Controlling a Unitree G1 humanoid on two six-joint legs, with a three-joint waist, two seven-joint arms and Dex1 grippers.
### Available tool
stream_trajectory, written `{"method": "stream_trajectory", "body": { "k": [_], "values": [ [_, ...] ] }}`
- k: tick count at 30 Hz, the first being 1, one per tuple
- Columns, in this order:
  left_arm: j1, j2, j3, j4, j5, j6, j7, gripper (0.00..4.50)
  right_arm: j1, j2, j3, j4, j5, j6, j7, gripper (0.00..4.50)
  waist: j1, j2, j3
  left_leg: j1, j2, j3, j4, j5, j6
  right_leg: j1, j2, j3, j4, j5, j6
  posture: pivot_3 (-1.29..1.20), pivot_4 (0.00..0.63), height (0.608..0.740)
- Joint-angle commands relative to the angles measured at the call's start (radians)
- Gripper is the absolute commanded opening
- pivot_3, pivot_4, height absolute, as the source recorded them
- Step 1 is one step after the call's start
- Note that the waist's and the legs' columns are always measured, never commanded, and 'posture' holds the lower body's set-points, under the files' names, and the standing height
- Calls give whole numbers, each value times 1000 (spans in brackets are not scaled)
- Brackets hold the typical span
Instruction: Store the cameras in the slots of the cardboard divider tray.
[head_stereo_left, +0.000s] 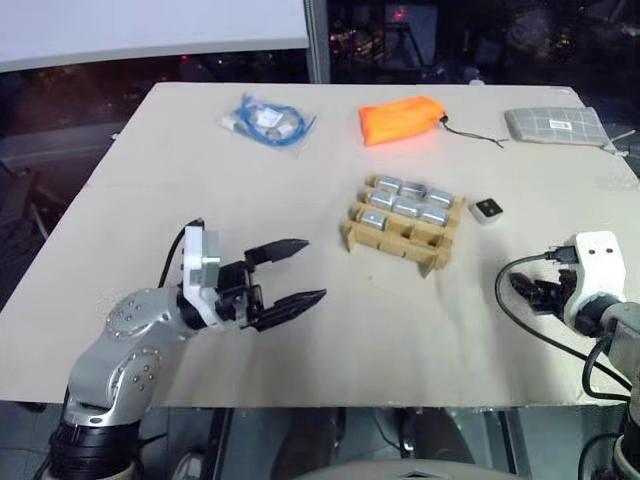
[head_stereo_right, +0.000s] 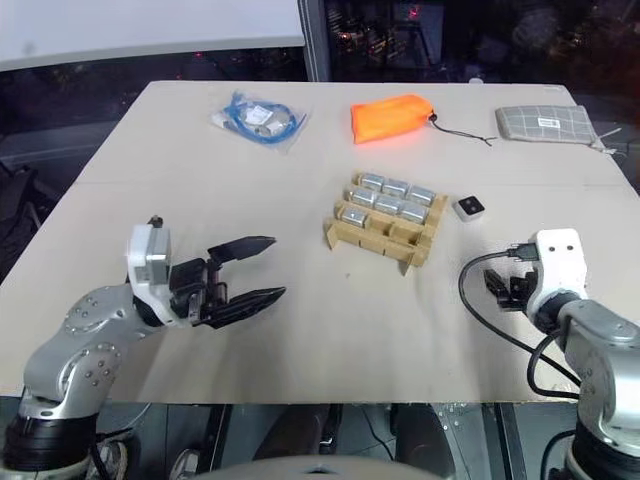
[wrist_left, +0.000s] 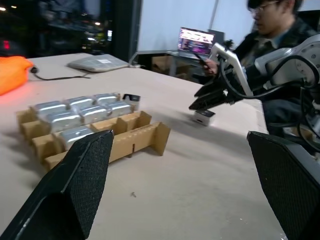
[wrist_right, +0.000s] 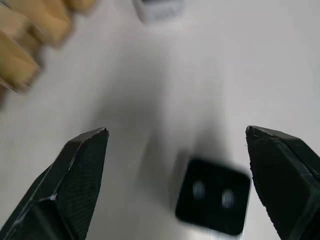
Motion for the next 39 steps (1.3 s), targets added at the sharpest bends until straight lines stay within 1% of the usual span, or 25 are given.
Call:
{"method": "stream_trajectory", "body": {
  "k": [1,9,18,22,23,24,25,26,28,30,33,35,36,38,39],
  "values": [
    [-14,23,-13,-2,4,-15,-63,4500,20,15,-33,-65,-21,33,-34,4446,0,0,0,0,0,0,0,0,0,0,0,0,0,0,0,0,150,740],
    [-36,51,-39,-8,15,-14,-154,4500,86,40,-32,-45,-29,9,-52,4446,0,0,0,0,0,0,0,0,0,0,0,0,0,0,0,0,150,740],
    [-47,51,-46,-27,14,3,-148,4500,75,54,-17,5,-39,-36,-63,4446,0,0,0,0,0,0,0,0,0,0,0,0,0,0,0,0,150,740],
    [-45,51,-43,-34,11,7,-142,4500,70,56,-7,21,-37,-50,-70,3448,0,0,0,0,0,0,0,0,0,0,0,0,0,0,0,0,150,740],
    [-43,50,-43,-39,11,8,-138,4500,72,55,-2,28,-36,-55,-70,2823,0,0,0,0,0,0,0,0,0,0,0,0,0,0,0,0,150,740],
    [-41,49,-42,-43,10,10,-134,4500,73,55,2,33,-36,-60,-71,2501,0,0,0,0,0,0,0,0,0,0,0,0,0,0,0,0,150,740],
    [-38,48,-41,-49,10,11,-128,4500,75,54,6,39,-36,-63,-71,2050,0,0,0,0,0,0,0,0,0,0,0,0,0,0,0,0,150,740],
    [-36,46,-39,-53,11,12,-121,4500,78,52,12,42,-35,-67,-70,1859,0,0,0,0,0,0,0,0,0,0,0,0,0,0,0,0,150,740],
    [-35,40,-33,-64,9,32,-83,4500,84,46,21,47,-37,-81,-71,1860,-1,0,0,0,0,0,0,0,0,0,0,0,0,0,0,0,150,740],
    [-50,22,-26,-83,-32,102,15,4500,107,0,66,43,-55,-198,-56,1860,-1,0,0,1,0,0,0,0,0,0,0,0,0,0,0,0,150,740],
    [-129,7,-33,-98,-164,290,197,4500,162,-131,204,-10,-102,-495,29,1860,0,0,0,0,0,0,0,0,0,0,0,0,0,0,0,0,150,740],
    [-204,17,-43,-87,-241,431,321,4500,180,-198,283,-50,-126,-685,95,1860,0,0,0,0,0,-1,2,0,0,1,1,-2,1,0,1,0,150,740],
    [-250,21,-52,-72,-297,499,361,4500,179,-212,309,-72,-123,-746,118,1860,-1,0,0,0,0,-1,2,0,0,1,2,-2,1,0,1,0,150,740],
    [-347,-7,-67,-19,-416,605,429,4500,164,-231,350,-100,-133,-839,137,1860,-2,-1,0,0,1,-3,4,0,0,2,5,-3,1,-1,2,0,150,740],
    [-407,-37,-90,24,-428,653,483,4500,146,-246,384,-104,-149,-880,150,1860,-1,0,0,0,2,-3,5,0,0,3,5,-3,1,0,2,0,150,740]
  ]
}}
